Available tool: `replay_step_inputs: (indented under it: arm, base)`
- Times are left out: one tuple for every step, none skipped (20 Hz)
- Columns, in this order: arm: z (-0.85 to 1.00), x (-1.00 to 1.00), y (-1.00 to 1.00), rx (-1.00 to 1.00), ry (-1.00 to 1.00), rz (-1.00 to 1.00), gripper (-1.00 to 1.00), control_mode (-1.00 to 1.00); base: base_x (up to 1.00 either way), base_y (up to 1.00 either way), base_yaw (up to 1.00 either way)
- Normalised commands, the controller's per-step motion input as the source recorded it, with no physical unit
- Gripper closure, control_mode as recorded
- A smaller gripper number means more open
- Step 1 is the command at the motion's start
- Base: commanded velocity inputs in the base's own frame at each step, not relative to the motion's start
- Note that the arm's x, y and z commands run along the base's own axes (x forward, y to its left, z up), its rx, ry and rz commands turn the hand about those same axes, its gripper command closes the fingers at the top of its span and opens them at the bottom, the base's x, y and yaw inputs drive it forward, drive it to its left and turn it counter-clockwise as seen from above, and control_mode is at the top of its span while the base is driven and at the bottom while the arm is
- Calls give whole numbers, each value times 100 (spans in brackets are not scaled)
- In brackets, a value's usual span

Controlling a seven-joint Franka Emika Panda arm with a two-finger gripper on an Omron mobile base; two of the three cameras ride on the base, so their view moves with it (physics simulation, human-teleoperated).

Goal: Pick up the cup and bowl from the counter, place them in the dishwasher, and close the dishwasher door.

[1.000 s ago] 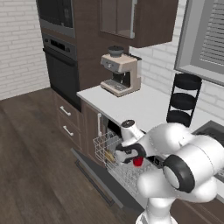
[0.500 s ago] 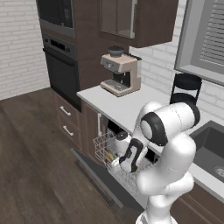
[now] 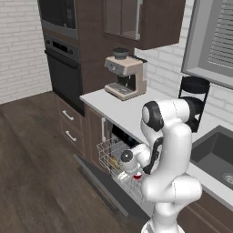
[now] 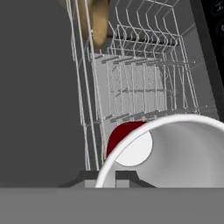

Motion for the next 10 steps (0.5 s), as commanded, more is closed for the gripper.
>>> replay_step_inputs:
  arm:
    - [-43, 36, 0, -11, -1, -1, 100, -100]
    - [-40, 39, 0, -10, 0, -1, 100, -100]
    - [-33, 39, 0, -9, 0, -1, 100, -100]
    - [-29, 45, 0, -7, 0, -2, 100, -100]
    - [-20, 41, 0, -7, 0, -3, 100, -100]
    - [-15, 44, 0, -6, 0, -4, 100, -100]
    - [-11, 41, 0, -5, 0, -5, 100, -100]
    - [-4, 36, 0, -4, -1, -5, 100, -100]
    - [-1, 39, 0, -3, -1, -5, 100, -100]
    - [0, 35, 0, -3, -3, -5, 100, -100]
  base:
    - [0, 0, 0]
    - [0, 0, 0]
    - [0, 0, 0]
    - [0, 0, 0]
    - [0, 0, 0]
    - [0, 0, 0]
    - [0, 0, 0]
    - [0, 0, 0]
    - [0, 0, 0]
    - [0, 0, 0]
